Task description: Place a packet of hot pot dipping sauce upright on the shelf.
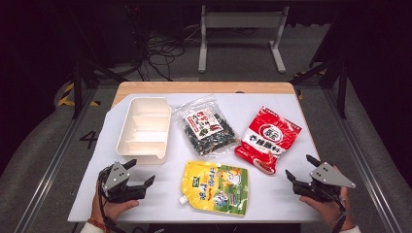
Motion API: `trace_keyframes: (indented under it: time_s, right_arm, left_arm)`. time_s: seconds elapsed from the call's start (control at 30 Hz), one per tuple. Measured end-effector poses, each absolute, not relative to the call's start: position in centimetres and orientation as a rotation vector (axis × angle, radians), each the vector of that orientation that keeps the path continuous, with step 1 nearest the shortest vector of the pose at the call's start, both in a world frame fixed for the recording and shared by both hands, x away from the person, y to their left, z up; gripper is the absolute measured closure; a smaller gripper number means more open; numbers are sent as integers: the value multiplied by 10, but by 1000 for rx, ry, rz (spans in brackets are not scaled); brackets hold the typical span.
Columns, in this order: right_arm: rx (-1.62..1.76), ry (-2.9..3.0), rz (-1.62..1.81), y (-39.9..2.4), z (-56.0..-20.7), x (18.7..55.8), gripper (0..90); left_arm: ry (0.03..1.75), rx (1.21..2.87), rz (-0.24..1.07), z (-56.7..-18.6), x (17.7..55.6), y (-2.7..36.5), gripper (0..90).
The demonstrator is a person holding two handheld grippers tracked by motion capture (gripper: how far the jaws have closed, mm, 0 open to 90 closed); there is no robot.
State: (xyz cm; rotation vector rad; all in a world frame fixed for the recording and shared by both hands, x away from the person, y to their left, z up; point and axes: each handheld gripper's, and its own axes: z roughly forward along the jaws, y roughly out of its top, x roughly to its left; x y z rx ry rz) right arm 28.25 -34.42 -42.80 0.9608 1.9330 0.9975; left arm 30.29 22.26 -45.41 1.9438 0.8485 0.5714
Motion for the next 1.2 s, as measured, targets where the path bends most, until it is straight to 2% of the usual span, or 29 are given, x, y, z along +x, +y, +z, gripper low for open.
trace_keyframes:
  time_s: [0.3,0.53,0.73,1.07,1.2]
  right_arm:
    - [1173,2024,1045,-349,-441,306,154]
    - [1433,2038,1174,-344,-445,348,133]
    - [1500,2059,1168,-333,-447,367,108]
    - [1642,2017,1182,-339,-452,390,91]
    - [1637,2047,1188,-335,-452,397,151]
  left_arm:
    - [851,1970,575,-457,302,221,169]
    - [841,1979,567,-456,301,219,170]
    - [837,1996,568,-457,299,218,170]
    - [829,2019,565,-459,299,216,172]
    - [819,2022,562,-459,298,215,173]
